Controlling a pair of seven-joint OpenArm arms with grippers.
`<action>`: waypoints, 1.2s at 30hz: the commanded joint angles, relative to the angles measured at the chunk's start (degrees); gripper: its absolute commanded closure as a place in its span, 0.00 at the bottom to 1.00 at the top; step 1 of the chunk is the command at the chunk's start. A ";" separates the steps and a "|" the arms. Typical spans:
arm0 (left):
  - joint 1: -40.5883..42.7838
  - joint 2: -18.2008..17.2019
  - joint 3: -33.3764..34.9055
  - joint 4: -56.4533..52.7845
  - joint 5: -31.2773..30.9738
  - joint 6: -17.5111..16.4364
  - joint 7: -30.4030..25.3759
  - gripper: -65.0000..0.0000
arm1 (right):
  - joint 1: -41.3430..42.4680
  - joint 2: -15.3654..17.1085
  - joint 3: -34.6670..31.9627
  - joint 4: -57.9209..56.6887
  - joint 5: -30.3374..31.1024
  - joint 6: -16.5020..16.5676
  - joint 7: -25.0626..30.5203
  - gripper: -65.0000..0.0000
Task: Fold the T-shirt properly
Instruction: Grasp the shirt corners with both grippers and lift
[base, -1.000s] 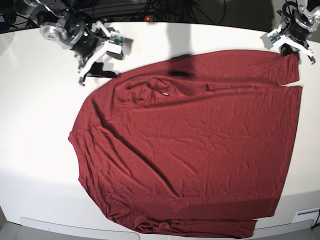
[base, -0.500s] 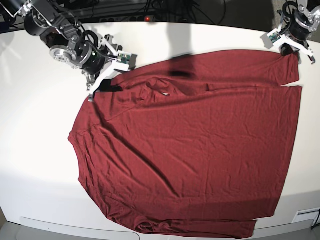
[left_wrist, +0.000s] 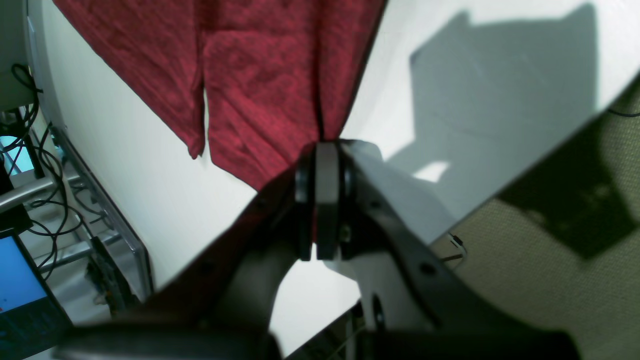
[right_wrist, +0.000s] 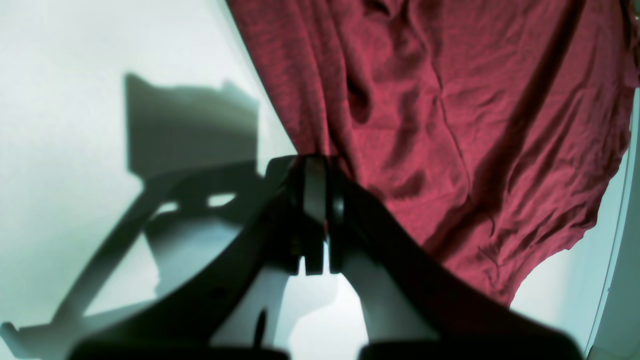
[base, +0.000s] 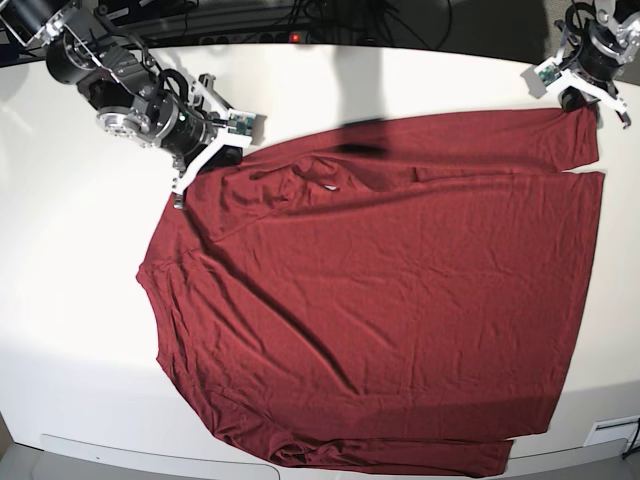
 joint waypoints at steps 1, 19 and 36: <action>0.98 -0.33 0.11 -0.70 0.44 -3.26 2.10 1.00 | 0.35 0.83 0.35 0.44 -0.13 0.39 -0.52 1.00; 0.52 -0.35 -2.71 13.73 -13.16 3.13 4.44 1.00 | 0.48 4.50 10.86 7.19 16.87 -3.13 -1.70 1.00; -14.51 -3.80 -2.69 13.60 -20.44 4.31 7.61 1.00 | 9.16 -6.29 10.86 6.78 16.83 -8.41 -7.13 1.00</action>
